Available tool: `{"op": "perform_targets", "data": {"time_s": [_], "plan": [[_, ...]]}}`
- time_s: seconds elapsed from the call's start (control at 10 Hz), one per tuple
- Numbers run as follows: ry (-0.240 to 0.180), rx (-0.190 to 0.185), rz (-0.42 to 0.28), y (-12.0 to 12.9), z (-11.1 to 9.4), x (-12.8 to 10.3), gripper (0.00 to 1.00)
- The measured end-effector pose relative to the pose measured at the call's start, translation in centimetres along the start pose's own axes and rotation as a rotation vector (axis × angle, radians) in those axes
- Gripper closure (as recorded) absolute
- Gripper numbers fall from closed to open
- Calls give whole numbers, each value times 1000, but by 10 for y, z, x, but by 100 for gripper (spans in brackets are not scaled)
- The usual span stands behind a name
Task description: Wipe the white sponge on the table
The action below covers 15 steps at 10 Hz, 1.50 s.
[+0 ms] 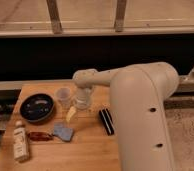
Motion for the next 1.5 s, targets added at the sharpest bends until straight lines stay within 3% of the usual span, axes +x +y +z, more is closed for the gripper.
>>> {"op": "perform_targets", "data": {"time_s": [0.1, 0.4, 0.8, 1.1, 1.5], "plan": [[19, 9, -12, 7, 13, -4, 20], [39, 36, -25, 13, 21, -5, 20], [25, 54, -71, 36, 20, -5, 20], [31, 51, -109, 57, 30, -6, 20], [45, 36, -112, 57, 48, -9, 20]]}}
